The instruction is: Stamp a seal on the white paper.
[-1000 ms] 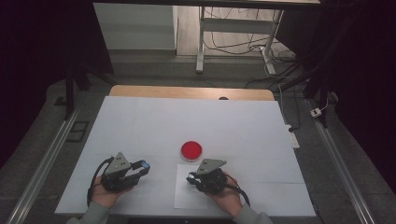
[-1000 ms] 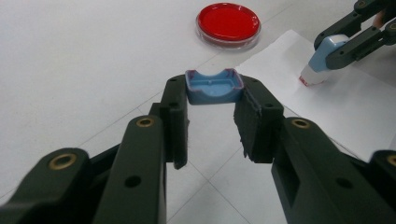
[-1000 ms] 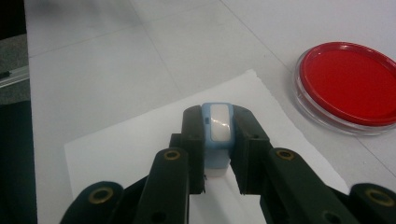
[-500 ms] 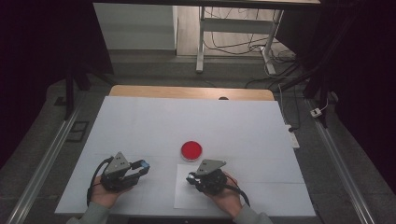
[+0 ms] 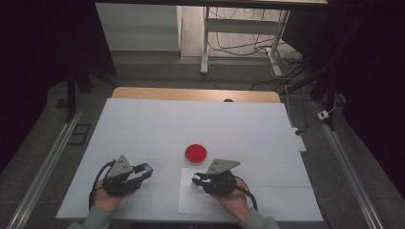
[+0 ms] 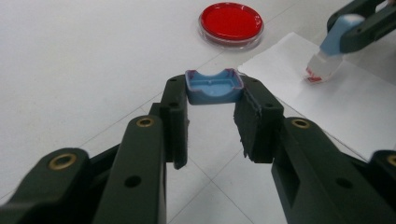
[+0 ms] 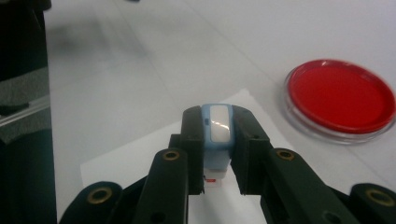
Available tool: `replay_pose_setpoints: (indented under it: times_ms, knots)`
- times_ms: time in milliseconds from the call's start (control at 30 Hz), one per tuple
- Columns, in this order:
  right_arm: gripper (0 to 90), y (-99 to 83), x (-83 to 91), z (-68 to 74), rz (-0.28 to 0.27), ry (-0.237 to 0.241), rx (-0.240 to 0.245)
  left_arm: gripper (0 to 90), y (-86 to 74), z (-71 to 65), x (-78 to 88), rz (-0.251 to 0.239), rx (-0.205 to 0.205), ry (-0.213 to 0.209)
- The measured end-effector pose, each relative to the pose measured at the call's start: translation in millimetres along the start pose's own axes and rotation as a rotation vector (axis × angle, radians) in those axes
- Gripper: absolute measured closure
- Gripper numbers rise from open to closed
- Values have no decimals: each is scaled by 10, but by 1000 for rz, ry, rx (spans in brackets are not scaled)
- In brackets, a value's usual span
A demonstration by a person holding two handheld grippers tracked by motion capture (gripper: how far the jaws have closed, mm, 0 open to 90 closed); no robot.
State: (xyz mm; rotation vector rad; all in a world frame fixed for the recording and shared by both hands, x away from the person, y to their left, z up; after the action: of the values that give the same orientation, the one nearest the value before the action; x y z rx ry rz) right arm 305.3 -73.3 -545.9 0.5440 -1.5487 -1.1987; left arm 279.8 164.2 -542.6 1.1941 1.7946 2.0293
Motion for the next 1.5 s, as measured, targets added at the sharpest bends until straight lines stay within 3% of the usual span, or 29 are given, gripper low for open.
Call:
replay_pose_setpoints:
  times_ms: [100,333,900,1500]
  knots:
    - [760,54,45,-10,-31,-6,-9,655,-3,-1,-4,1,0,-1]
    - [759,137,92,18,-48,-6,9,655,-4,-8,-10,4,0,-4]
    - [759,295,216,-13,-111,-21,-34,655,-2,-11,-13,2,2,-6]
    - [759,493,480,-234,-222,-94,-86,655,-8,-12,-23,4,2,-7]
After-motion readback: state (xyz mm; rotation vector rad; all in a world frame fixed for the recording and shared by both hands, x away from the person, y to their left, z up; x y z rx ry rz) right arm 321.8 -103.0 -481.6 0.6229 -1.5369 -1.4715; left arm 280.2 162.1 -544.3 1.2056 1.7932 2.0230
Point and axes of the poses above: each handheld gripper's, and its own axes: x roughly backward along the jaws, y roughly out of its top, z roughly to its left, the point moved 7 cm from there along -x, roughly forward along the jaws, and after that the axes turned 9 degrees about -z, right-handed, at the moved point
